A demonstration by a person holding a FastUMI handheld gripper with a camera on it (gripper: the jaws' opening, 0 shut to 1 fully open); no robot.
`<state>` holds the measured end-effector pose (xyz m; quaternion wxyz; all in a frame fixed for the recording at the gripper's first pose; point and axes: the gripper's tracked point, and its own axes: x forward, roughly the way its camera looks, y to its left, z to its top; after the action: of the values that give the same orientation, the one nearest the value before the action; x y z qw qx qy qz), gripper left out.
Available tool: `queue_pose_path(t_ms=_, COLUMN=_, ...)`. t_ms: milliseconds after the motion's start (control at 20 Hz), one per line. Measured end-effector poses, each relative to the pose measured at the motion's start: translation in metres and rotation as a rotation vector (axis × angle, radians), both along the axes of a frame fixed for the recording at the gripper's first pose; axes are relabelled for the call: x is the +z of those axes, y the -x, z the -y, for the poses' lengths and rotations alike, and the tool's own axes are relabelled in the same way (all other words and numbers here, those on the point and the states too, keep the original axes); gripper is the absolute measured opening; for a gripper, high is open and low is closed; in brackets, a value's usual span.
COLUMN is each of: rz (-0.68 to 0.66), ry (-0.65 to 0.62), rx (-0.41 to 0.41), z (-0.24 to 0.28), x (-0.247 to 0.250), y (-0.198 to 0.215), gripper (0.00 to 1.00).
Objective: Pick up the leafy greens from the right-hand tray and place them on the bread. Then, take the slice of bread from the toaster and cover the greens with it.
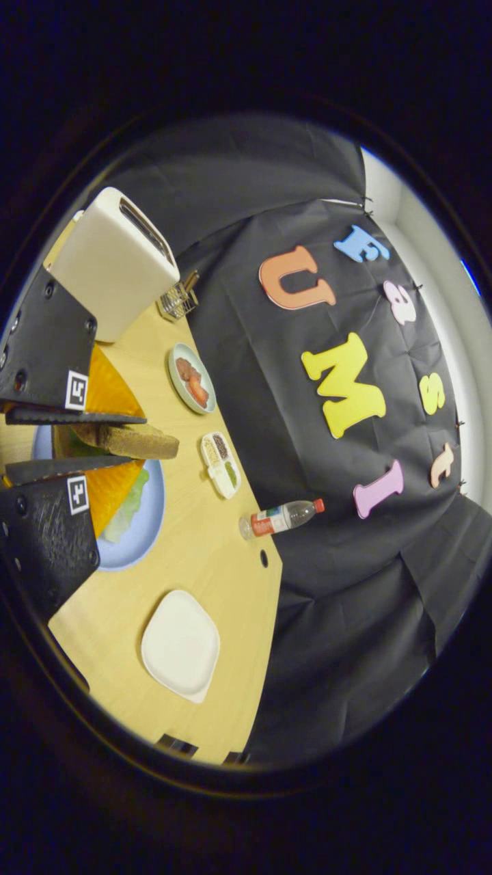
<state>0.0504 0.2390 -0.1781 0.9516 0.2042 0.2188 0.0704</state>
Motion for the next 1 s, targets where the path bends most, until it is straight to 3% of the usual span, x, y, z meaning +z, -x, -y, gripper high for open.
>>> queue_pose_path(t_ms=500, rz=-0.038, ry=0.037, rx=0.017, z=0.024, x=-0.021, y=0.003, gripper=0.51)
queue_pose_path(t_ms=650, rz=-0.053, ry=0.053, rx=0.029, z=0.031, x=-0.027, y=0.002, gripper=0.53)
queue_pose_path(t_ms=750, rz=-0.052, ry=0.055, rx=0.028, z=0.039, x=-0.025, y=0.002, gripper=0.69)
queue_pose_path(t_ms=1000, rz=0.093, ry=0.135, rx=0.028, z=0.057, x=0.025, y=0.011, gripper=0.84)
